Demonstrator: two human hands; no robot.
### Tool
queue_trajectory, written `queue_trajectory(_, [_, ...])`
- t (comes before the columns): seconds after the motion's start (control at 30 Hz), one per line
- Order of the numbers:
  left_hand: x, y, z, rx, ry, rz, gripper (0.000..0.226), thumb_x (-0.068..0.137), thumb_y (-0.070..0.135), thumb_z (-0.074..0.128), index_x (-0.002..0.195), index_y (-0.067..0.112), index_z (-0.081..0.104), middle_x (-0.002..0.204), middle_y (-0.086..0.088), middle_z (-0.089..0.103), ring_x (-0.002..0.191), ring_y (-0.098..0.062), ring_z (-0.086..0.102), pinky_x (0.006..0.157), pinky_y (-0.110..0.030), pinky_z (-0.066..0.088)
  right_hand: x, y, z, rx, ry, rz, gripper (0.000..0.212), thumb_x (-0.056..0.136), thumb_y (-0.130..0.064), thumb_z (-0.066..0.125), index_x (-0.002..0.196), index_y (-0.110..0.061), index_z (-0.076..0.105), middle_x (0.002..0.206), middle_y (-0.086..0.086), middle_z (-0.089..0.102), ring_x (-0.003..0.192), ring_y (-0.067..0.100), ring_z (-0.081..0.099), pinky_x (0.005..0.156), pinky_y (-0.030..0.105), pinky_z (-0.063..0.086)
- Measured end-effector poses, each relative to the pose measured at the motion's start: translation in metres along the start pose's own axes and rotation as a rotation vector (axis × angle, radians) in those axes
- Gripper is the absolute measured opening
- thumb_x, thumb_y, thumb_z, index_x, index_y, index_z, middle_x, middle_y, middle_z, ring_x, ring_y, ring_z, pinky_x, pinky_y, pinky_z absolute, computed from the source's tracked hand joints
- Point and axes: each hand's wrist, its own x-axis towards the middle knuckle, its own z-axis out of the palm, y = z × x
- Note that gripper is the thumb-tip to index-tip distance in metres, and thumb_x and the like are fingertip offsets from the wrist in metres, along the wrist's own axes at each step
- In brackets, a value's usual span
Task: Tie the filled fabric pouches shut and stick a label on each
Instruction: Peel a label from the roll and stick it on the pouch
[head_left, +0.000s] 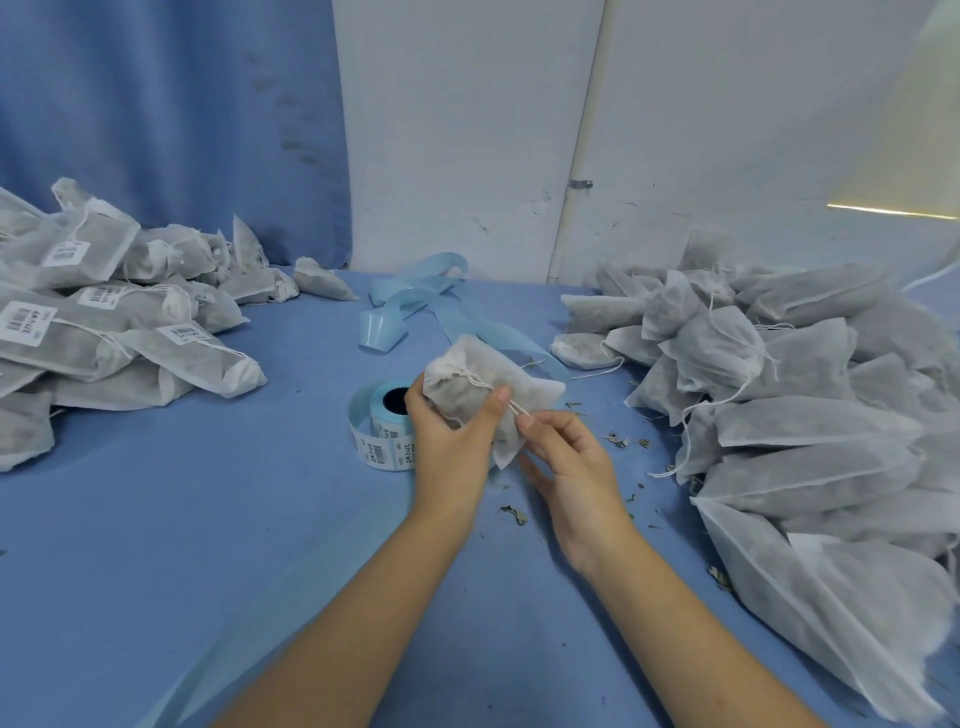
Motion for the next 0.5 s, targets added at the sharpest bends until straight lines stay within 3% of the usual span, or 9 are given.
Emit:
queue_trajectory(0.1, [0.002, 0.003, -0.005, -0.149, -0.057, -0.133, 0.047, 0.064, 0.026, 0.080, 0.103, 0.009, 0.060, 0.102, -0.009, 0.067, 0.104, -0.028, 0.064, 0.100, -0.053, 0.046, -0.001, 0.001, -0.001, -0.053, -0.030, -0.017, 0.006, 0.083, -0.014, 0.069, 0.080, -0.016, 0.064, 0.088, 0.003, 0.068, 0.081, 0.010, 0.063, 0.078, 0.020, 0.051])
queue_trajectory(0.27, [0.002, 0.007, -0.006, -0.189, -0.151, -0.093, 0.039, 0.071, 0.020, 0.079, 0.106, 0.014, 0.063, 0.105, -0.005, 0.070, 0.107, -0.025, 0.064, 0.098, -0.043, 0.048, 0.000, 0.001, -0.005, -0.120, -0.059, 0.007, 0.008, 0.076, -0.016, 0.075, 0.079, -0.017, 0.068, 0.085, 0.001, 0.066, 0.086, 0.015, 0.059, 0.086, 0.029, 0.046])
queue_trajectory(0.4, [0.001, 0.007, -0.010, 0.008, -0.157, 0.034, 0.022, 0.083, 0.010, 0.071, 0.102, 0.018, 0.064, 0.099, 0.002, 0.071, 0.095, -0.014, 0.066, 0.085, -0.027, 0.052, 0.010, 0.005, -0.016, -0.227, 0.186, -0.085, 0.011, 0.086, -0.007, 0.060, 0.079, -0.016, 0.063, 0.091, 0.000, 0.065, 0.086, 0.016, 0.057, 0.085, 0.030, 0.045])
queue_trajectory(0.5, [-0.001, 0.006, -0.013, 0.292, -0.183, 0.137, 0.024, 0.082, 0.009, 0.070, 0.103, 0.017, 0.061, 0.107, 0.000, 0.063, 0.094, -0.005, 0.061, 0.084, -0.018, 0.047, 0.014, 0.008, -0.023, -0.347, 0.256, -0.098, 0.010, 0.086, -0.010, 0.059, 0.082, -0.018, 0.062, 0.088, -0.002, 0.064, 0.076, 0.012, 0.058, 0.078, 0.027, 0.046])
